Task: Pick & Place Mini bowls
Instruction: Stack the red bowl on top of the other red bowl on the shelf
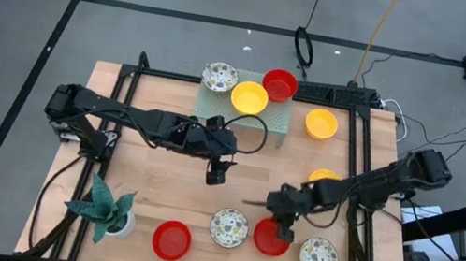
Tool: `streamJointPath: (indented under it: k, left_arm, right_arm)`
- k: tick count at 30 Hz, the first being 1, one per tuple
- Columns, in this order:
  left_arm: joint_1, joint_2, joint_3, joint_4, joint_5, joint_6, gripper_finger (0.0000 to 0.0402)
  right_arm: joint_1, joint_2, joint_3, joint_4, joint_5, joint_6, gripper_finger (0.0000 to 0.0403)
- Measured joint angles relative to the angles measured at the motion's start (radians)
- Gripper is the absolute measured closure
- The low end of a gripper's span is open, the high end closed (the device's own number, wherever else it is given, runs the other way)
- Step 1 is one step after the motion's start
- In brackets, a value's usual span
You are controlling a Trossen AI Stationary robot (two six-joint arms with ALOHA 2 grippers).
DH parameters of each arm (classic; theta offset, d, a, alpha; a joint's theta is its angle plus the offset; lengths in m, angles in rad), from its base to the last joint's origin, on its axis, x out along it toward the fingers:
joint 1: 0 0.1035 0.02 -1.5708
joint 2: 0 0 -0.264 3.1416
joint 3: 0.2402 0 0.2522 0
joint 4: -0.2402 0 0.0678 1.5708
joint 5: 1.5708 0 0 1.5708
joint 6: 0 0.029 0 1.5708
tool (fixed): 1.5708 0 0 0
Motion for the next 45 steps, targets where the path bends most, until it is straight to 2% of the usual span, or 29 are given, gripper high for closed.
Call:
streamJointPath:
  k: [6,14,17,20,23,25,31,38,45]
  left_arm:
    - [0.0,-0.046,0.001,-0.002,0.0,-0.028,0.0163]
    - [0.0,-0.126,0.001,-0.003,-0.008,-0.027,0.0163]
    - [0.001,-0.14,0.001,-0.003,-0.019,-0.026,0.0163]
    - [0.002,-0.142,0.001,0.007,-0.057,-0.018,0.0163]
    - [0.002,-0.142,0.001,0.004,-0.1,0.012,0.0163]
    - [0.004,-0.142,0.001,0.004,-0.123,0.027,0.0163]
    - [0.023,-0.142,0.001,0.005,-0.148,0.026,0.0163]
    - [0.048,-0.142,0.001,-0.019,-0.148,0.027,0.0163]
    - [0.057,-0.142,0.0,-0.056,-0.148,0.029,0.0163]
  right_arm:
    - [-0.149,-0.199,-0.001,-0.11,0.148,-0.102,0.0402]
    - [-0.414,-0.465,0.0,-0.097,0.367,-0.277,0.0402]
    - [-0.516,-0.527,0.0,-0.01,0.409,-0.361,0.0402]
    - [-0.617,-0.545,0.0,0.155,0.413,-0.45,0.0402]
    - [-0.711,-0.519,0.007,0.308,0.413,-0.538,0.0402]
    - [-0.772,-0.475,0.037,0.334,0.413,-0.569,0.0402]
    - [-0.923,-0.286,0.212,0.308,0.411,-0.576,0.0403]
    - [-1.025,-0.086,0.424,0.194,0.409,-0.526,0.0403]
    - [-1.067,0.019,0.478,0.137,0.318,-0.467,0.0403]
